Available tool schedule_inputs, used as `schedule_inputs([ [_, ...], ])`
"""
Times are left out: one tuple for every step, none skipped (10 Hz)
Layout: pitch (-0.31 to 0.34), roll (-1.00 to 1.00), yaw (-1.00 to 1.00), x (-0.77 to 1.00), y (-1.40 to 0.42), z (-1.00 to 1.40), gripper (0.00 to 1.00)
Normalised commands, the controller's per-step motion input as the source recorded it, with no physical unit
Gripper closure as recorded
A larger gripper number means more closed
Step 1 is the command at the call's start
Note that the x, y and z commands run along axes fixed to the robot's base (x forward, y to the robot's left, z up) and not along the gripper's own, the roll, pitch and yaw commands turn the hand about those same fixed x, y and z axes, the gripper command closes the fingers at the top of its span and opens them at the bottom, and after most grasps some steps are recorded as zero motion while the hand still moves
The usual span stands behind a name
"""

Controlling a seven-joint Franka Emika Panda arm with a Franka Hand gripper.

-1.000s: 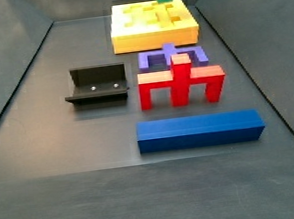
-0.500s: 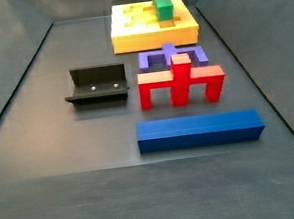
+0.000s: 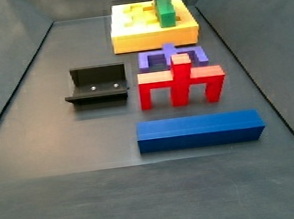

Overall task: Pick up the green object. Move up. Move to above the board. Insert the green object.
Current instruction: Insert the green object.

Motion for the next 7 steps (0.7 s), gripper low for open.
schedule_inputs([
  [0.0, 0.13, 0.04, 0.05, -0.06, -0.24, 1.0],
  [0.009, 0.12, 0.0, 0.1, -0.03, -0.26, 1.0],
  [0.0, 0.1, 0.0, 0.05, -0.05, -0.23, 1.0],
  [0.0, 0.07, 0.0, 0.03, -0.1, -0.2, 1.0],
  [0.001, 0.05, 0.0, 0.1, -0.08, -0.22, 1.0],
  [0.0, 0.03, 0.0, 0.08, -0.09, -0.25, 1.0],
  [0.0, 0.01, 0.0, 0.04, -0.13, -0.23, 1.0],
])
